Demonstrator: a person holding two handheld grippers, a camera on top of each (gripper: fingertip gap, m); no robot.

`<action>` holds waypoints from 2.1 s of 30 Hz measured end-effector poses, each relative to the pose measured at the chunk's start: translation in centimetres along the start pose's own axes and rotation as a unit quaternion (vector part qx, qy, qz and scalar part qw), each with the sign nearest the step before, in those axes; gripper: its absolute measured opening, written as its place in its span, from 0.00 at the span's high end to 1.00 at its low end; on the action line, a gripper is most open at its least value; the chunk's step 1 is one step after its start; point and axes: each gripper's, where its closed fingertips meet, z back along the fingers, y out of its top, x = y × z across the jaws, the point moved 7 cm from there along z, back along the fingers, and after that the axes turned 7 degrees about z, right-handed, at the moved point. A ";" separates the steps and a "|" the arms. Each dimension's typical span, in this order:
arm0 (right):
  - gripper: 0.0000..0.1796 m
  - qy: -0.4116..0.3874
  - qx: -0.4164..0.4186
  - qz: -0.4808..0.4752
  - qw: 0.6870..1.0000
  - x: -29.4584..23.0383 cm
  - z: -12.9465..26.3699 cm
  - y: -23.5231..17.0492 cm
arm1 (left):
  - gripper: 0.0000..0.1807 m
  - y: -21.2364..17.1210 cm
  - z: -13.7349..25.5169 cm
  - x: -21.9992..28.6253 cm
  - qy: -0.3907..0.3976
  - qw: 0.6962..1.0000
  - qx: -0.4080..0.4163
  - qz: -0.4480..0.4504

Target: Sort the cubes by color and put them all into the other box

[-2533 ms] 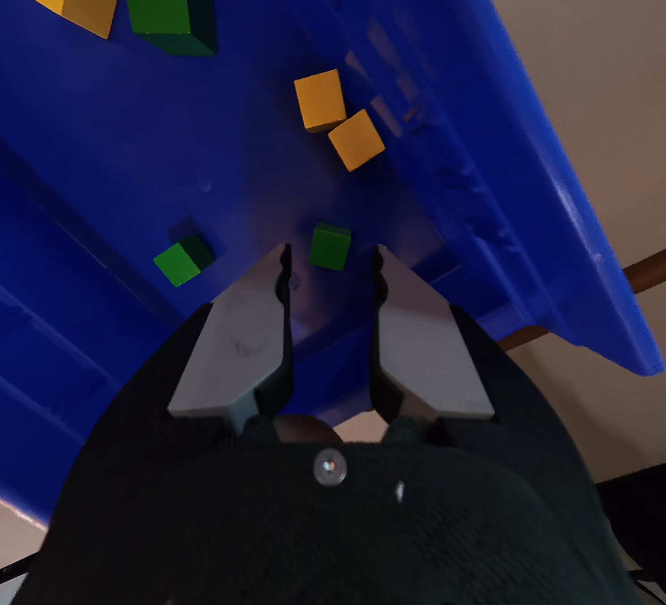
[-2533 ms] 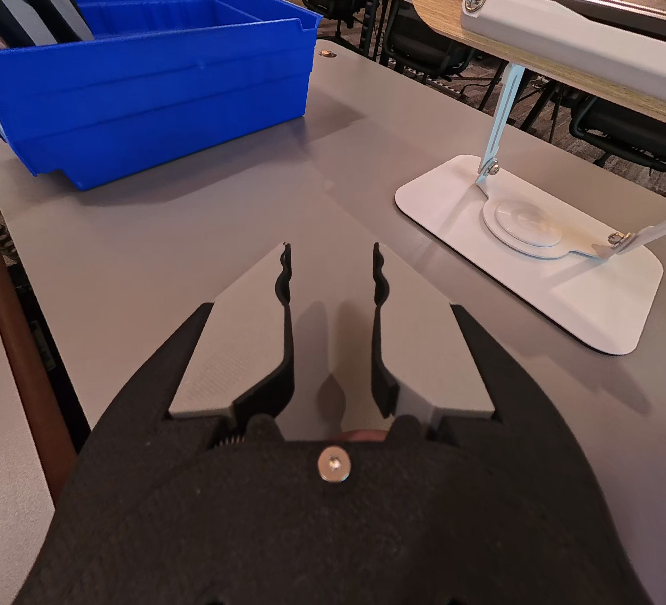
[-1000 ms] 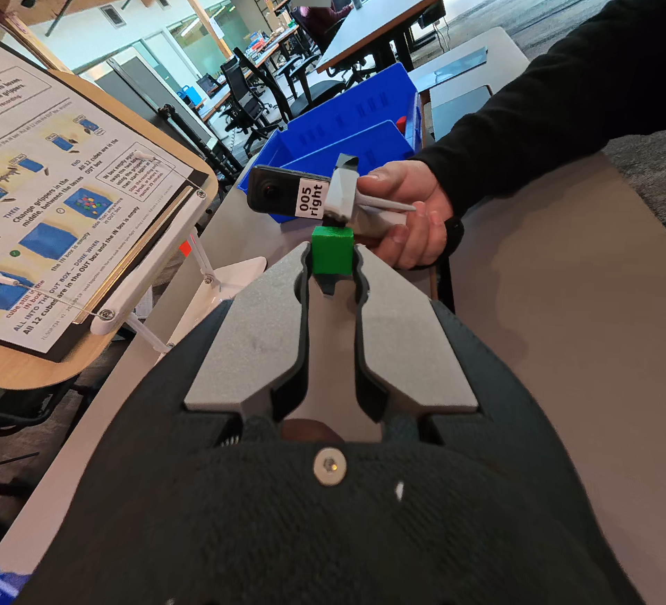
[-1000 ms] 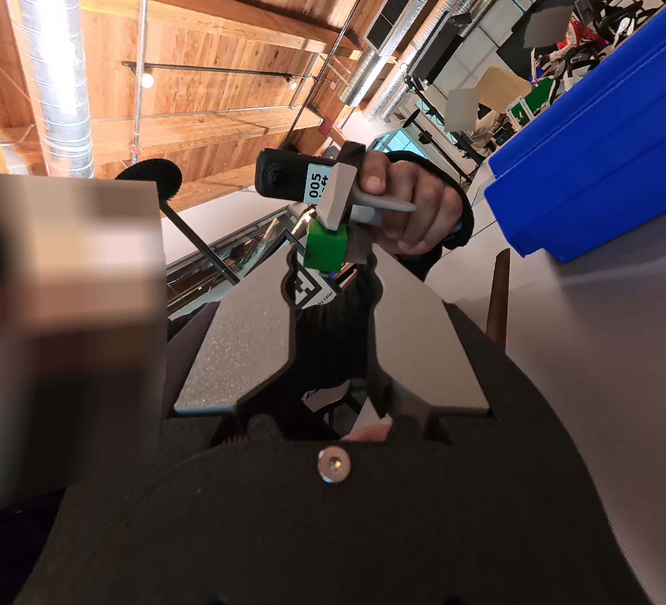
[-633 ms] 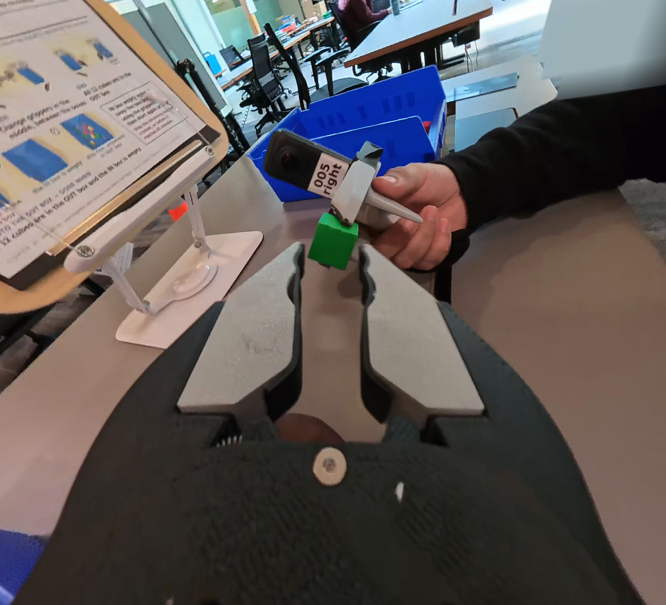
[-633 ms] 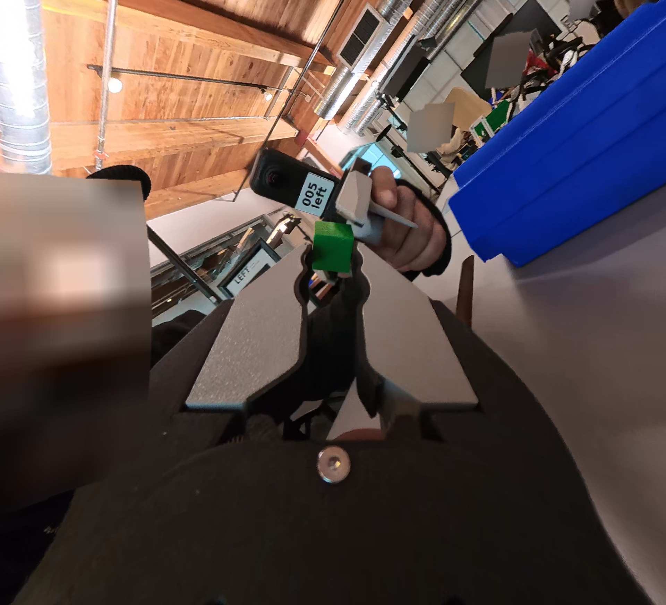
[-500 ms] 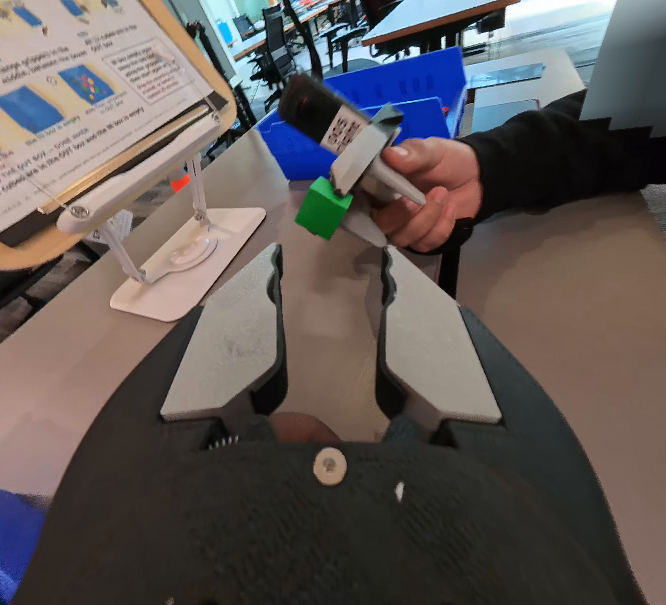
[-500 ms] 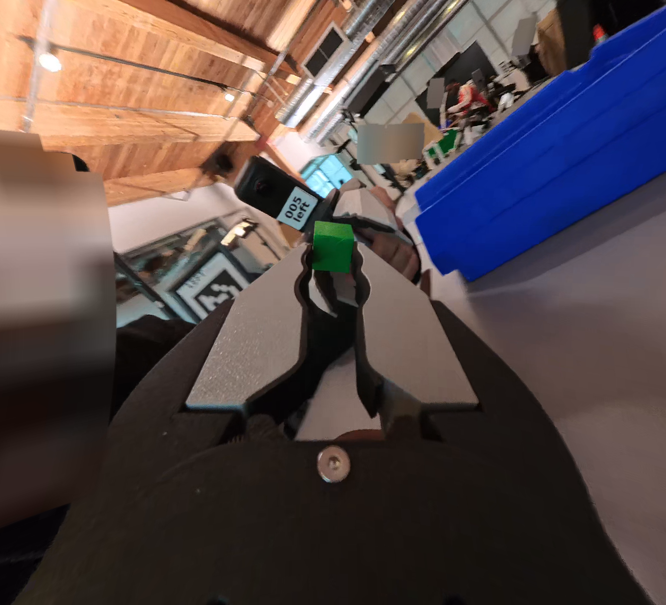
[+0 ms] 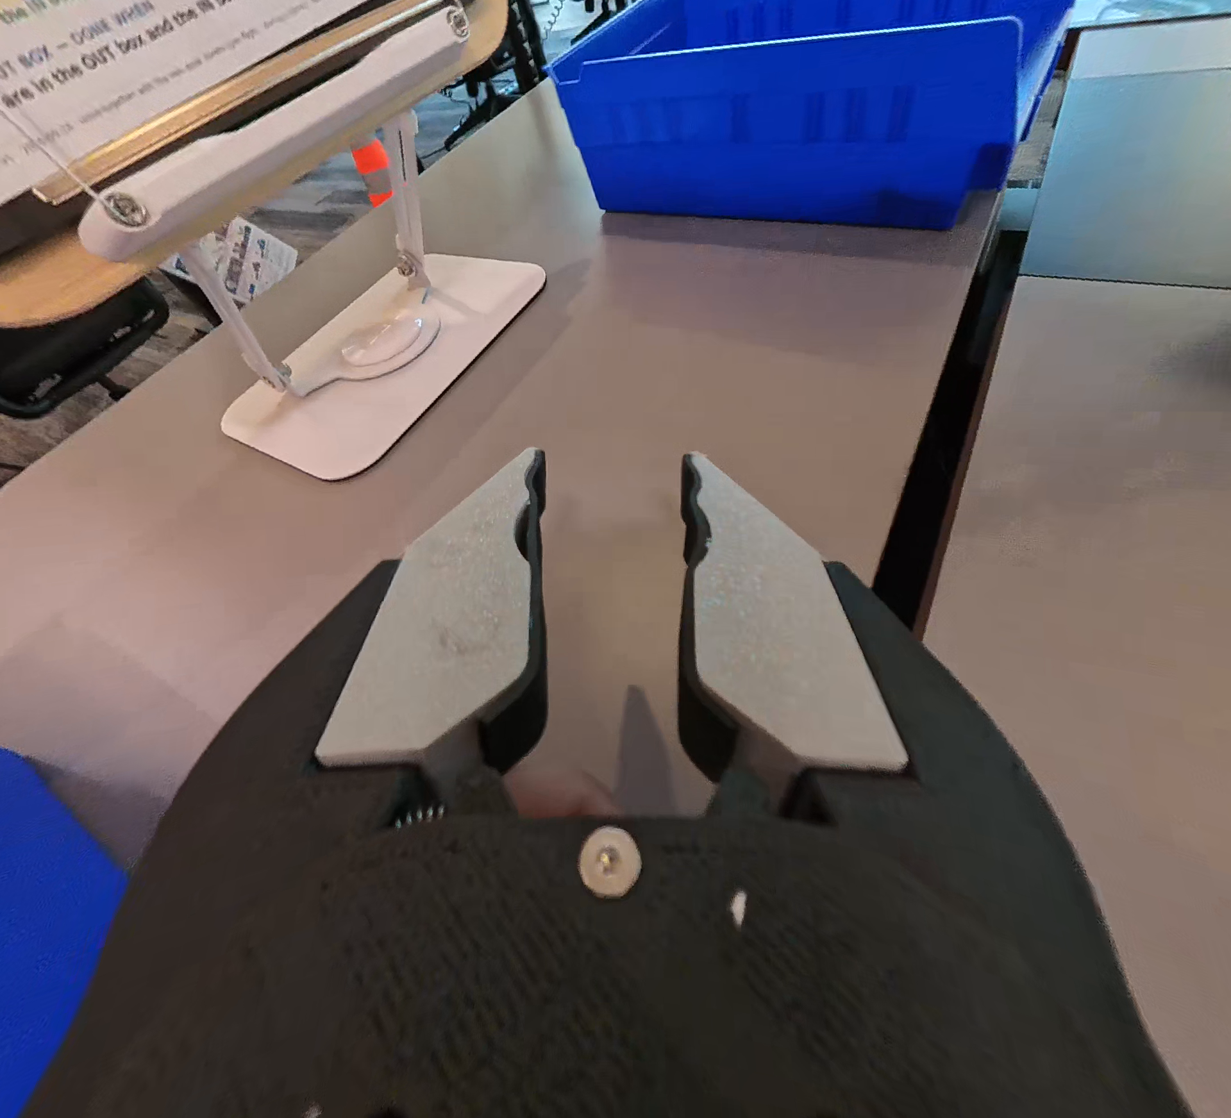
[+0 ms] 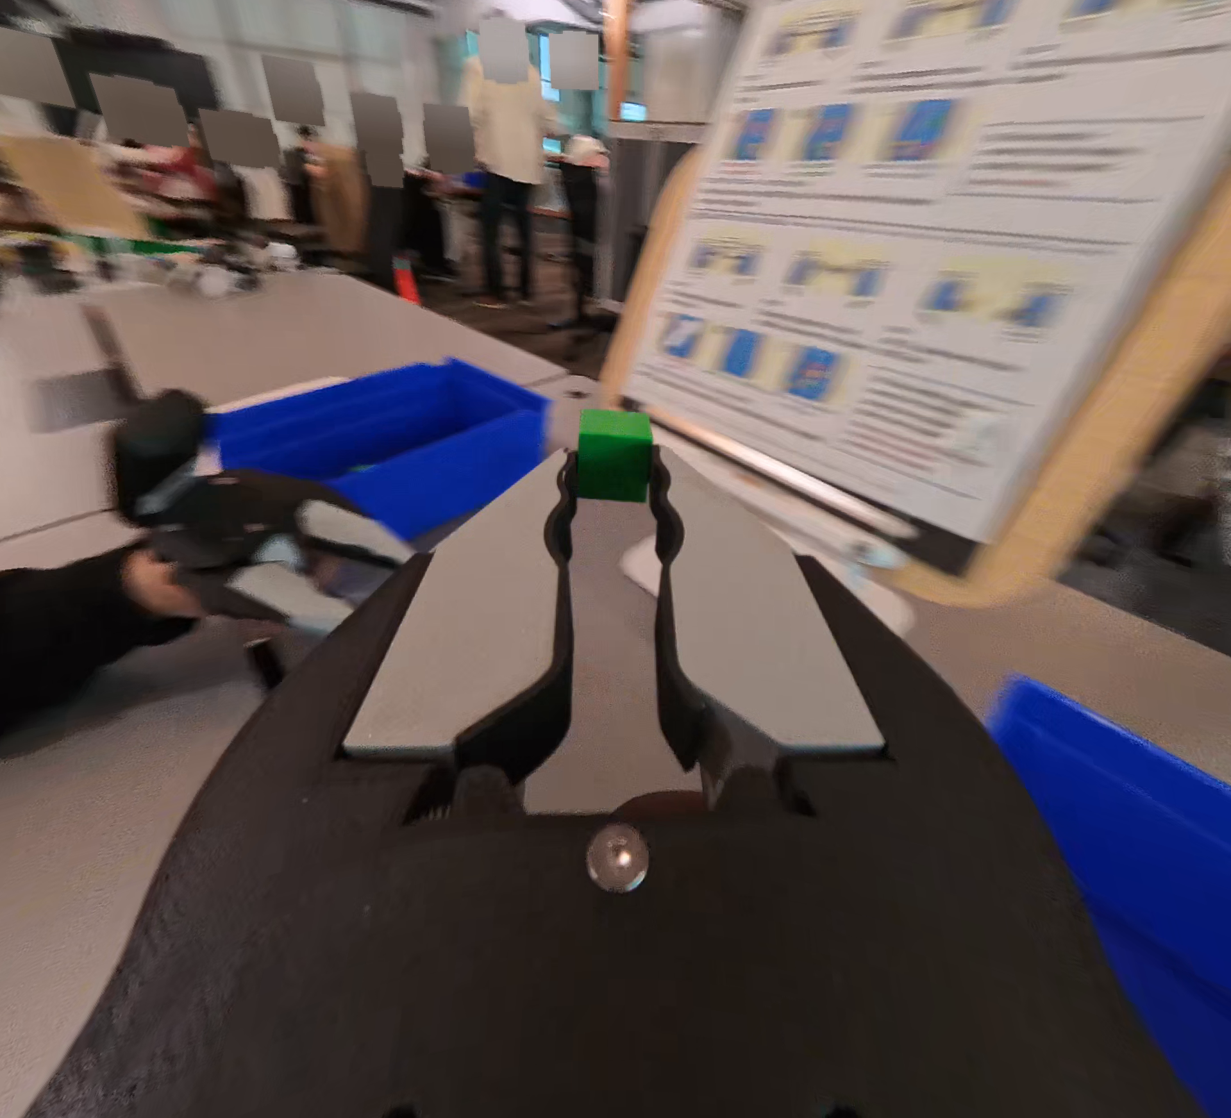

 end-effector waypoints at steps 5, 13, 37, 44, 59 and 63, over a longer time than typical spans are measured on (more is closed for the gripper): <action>0.90 -0.162 -0.149 -0.040 0.975 11.7 4.0 -4.4 | 0.80 -0.1 -0.3 -0.2 0.008 1.000 -0.016 0.019; 0.89 -0.177 -0.328 -0.134 0.918 18.9 0.1 -14.4 | 0.80 -0.8 -1.0 0.2 0.006 0.999 -0.044 0.004; 0.86 -0.174 -0.328 -0.144 0.917 20.5 -0.3 -14.3 | 0.78 -1.3 -1.3 0.1 0.006 0.997 -0.073 0.008; 0.87 -0.107 -0.153 -0.074 0.980 11.4 0.5 -4.0 | 0.78 -0.1 -1.5 0.3 0.009 0.998 -0.047 0.027; 0.84 0.031 -0.152 -0.106 0.982 -5.4 -14.6 -14.2 | 0.72 0.4 -0.3 1.8 -0.035 0.996 -0.057 0.055; 0.84 0.024 -0.186 -0.062 0.980 -6.4 -15.5 -16.1 | 0.72 3.4 3.1 -0.3 0.019 0.993 0.029 0.113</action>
